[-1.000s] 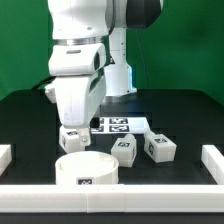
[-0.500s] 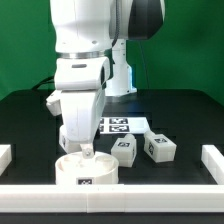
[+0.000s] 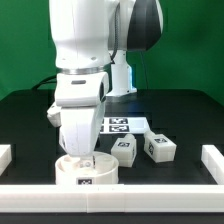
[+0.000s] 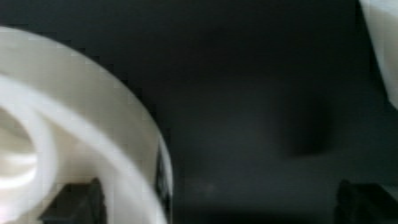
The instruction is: Assemble stool
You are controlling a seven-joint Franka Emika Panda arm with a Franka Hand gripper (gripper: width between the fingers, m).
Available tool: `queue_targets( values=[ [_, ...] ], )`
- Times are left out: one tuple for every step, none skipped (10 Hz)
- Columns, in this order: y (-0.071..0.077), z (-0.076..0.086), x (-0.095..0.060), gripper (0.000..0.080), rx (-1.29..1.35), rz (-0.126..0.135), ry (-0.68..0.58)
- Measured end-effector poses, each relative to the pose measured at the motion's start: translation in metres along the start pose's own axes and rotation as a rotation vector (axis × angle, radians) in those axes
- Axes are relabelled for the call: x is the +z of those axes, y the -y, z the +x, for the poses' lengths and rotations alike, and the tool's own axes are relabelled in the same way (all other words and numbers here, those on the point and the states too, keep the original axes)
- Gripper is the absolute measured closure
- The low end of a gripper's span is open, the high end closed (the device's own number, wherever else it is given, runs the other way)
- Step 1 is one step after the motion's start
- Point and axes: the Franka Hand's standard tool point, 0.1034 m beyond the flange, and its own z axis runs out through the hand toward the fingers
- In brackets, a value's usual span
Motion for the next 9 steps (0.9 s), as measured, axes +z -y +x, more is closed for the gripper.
queue_targets(
  values=[
    [0.0003,-0.0001,0.0002,0.0277,0.001,0.001,0.0],
    [0.0003,-0.0001,0.0002,0.0413,0.001,0.001,0.0],
    [0.0003,-0.0002,0.0002,0.0413,0.001,0.001,0.0],
    [0.0003,-0.0002,0.0002,0.0596,0.001,0.001,0.0],
    [0.0003,-0.0003,0.0002,0.0722,0.001,0.001,0.0],
    [0.0001,-0.0003,0.0,0.0722,0.001,0.0,0.0],
    [-0.0003,-0.0002,-0.0006,0.0767,0.001,-0.002,0.0],
    [-0.0004,-0.0003,-0.0006,0.0767,0.001,-0.002,0.0],
    [-0.0004,-0.0002,-0.0006,0.0767,0.001,-0.002,0.0]
  ],
)
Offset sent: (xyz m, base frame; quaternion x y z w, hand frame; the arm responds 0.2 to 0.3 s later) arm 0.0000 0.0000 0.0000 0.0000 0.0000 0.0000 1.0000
